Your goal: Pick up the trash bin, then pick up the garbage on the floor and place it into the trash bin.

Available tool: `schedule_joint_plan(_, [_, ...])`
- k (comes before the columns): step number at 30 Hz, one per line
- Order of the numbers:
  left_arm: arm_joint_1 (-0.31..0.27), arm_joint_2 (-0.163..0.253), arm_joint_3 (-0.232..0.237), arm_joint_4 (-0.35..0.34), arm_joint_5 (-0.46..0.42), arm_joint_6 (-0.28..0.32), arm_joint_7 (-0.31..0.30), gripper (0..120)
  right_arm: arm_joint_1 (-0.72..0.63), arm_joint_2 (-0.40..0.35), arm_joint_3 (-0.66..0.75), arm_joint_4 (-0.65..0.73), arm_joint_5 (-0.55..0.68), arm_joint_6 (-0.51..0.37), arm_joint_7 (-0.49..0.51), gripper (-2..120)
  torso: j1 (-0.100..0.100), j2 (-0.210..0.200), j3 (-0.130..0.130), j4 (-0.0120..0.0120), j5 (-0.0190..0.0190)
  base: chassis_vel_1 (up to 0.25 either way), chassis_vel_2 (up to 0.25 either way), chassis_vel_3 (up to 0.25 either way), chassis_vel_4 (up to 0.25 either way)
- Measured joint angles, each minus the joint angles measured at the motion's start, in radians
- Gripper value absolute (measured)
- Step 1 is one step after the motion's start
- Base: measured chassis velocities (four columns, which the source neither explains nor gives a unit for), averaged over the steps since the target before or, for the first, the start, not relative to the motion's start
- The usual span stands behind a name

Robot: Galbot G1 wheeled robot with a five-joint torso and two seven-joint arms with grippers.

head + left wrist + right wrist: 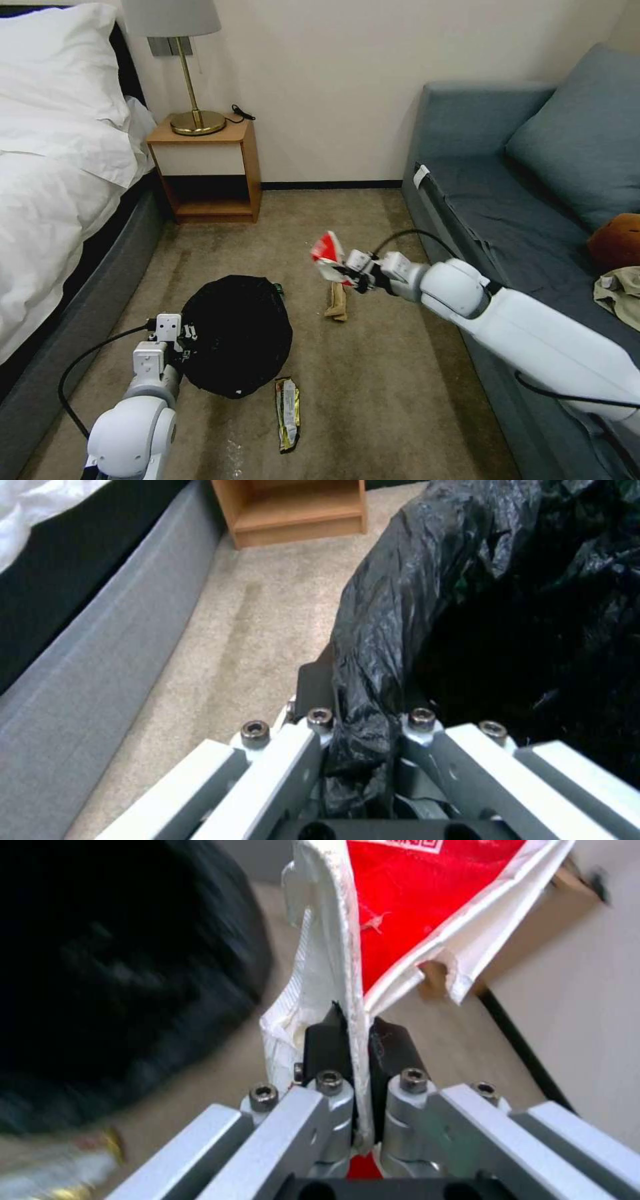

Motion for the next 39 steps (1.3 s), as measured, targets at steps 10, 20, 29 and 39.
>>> schedule_joint_plan(10, [-0.019, -0.003, -0.003, 0.015, -0.003, 0.001, -0.003, 4, 0.051, 0.107, -0.11, -0.006, 0.146, 0.02, 0.044, 1, 0.0, 0.0, 0.0, 0.0, 0.0002, 0.0, 0.0, 0.0, 0.0])
schedule_joint_plan(20, [-0.031, -0.011, -0.006, 0.034, -0.009, -0.009, -0.005, 4, 0.027, 0.204, -0.136, -0.106, 0.144, 0.044, 0.065, 1, 0.0, 0.0, 0.0, -0.0001, 0.0, 0.0, 0.0, 0.0, 0.0])
schedule_joint_plan(29, [-0.039, -0.003, -0.009, 0.032, -0.055, -0.006, -0.015, 4, -0.027, 0.284, -0.141, -0.237, 0.113, 0.06, 0.084, 9, 0.0, 0.0, 0.0, -0.0003, 0.0002, 0.0, 0.0, 0.0, 0.0])
schedule_joint_plan(39, [-0.046, 0.004, -0.011, 0.042, -0.065, -0.004, -0.017, 4, -0.052, 0.331, -0.152, -0.268, 0.108, 0.063, 0.109, 44, 0.0, 0.0, 0.0, -0.0001, 0.0002, 0.0, 0.0, 0.0, 0.0])
